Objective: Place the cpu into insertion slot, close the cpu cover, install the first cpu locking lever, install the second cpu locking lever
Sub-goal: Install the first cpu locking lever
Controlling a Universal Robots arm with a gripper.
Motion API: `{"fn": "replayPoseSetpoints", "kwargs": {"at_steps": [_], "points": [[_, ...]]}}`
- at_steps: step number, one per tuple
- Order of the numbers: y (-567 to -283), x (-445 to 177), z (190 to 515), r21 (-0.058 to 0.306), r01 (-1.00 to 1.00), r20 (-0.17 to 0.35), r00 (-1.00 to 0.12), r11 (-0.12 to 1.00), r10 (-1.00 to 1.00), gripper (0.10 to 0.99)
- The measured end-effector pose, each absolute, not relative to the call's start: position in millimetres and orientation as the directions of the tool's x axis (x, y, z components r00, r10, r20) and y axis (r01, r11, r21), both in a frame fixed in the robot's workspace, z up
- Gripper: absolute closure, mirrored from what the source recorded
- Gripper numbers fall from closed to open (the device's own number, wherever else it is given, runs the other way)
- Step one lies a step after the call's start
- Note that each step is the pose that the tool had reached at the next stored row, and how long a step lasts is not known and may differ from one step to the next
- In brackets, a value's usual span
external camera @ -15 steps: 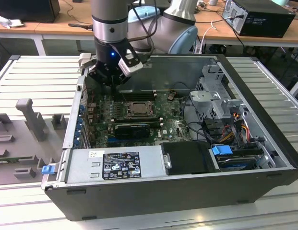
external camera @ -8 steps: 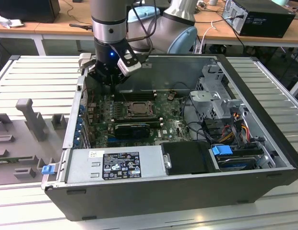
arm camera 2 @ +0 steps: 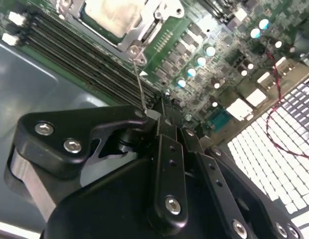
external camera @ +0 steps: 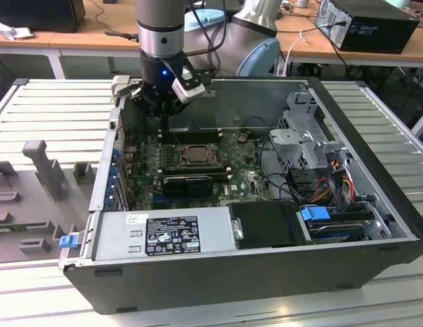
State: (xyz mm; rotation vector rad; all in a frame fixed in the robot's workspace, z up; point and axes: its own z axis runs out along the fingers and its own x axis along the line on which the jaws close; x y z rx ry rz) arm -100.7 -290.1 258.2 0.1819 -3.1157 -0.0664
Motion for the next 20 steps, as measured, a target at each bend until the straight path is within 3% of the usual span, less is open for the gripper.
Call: {"fn": "replayPoseSetpoints", "kwargs": {"at_steps": [20], "points": [[-290,-78,258,0.044,-0.114,0.017,-0.993,0.993,-0.115,0.98]]}}
